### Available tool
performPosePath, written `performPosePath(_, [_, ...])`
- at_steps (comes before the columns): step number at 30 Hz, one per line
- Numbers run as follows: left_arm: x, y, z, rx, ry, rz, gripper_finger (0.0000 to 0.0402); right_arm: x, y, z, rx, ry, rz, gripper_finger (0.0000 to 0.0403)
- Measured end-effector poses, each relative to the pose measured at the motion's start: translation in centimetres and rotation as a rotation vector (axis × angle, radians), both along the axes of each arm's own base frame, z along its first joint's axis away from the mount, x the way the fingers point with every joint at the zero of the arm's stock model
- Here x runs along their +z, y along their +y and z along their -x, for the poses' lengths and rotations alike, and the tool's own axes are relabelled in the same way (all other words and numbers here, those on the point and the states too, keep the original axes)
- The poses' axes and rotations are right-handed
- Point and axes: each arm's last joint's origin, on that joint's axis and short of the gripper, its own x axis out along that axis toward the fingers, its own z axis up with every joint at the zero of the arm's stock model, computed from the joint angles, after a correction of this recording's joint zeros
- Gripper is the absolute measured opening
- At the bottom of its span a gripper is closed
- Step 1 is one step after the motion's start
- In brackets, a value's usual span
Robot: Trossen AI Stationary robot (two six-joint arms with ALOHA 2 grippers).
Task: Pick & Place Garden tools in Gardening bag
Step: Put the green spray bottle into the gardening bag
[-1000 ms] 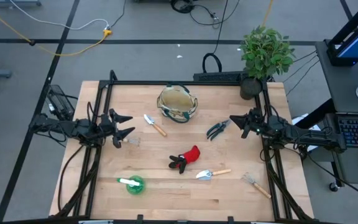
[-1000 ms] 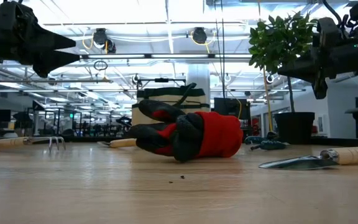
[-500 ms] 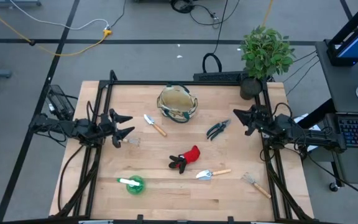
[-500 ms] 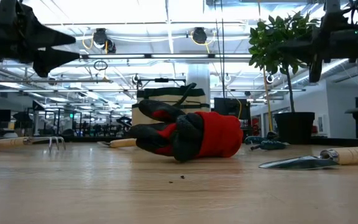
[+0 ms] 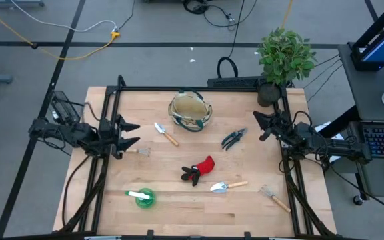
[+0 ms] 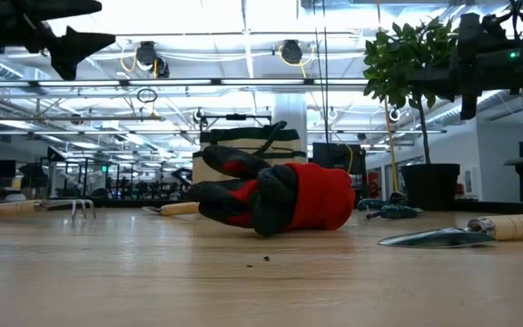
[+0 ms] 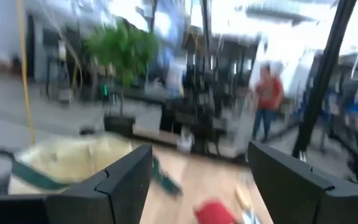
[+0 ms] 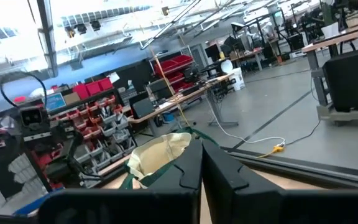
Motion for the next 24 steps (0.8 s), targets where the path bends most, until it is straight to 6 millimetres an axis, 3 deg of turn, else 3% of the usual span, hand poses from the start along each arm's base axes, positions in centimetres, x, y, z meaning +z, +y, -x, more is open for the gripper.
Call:
performPosePath(6, [3.8, -0.8, -1.1, -0.058, 0.305, 0.048, 0.0269, 0.0, 0.0, 0.0, 0.000, 0.000, 0.000, 0.0004])
performPosePath(15, [9.9, -3.2, -3.8, -0.310, 0.656, 0.094, 0.0269, 0.0, 0.0, 0.0, 0.000, 0.000, 0.000, 0.0004])
performPosePath(24, [11.1, -7.5, -6.6, -0.495, 0.936, 0.173, 0.0269, 0.0, 0.0, 0.0, 0.001, 0.001, 0.000, 0.0004])
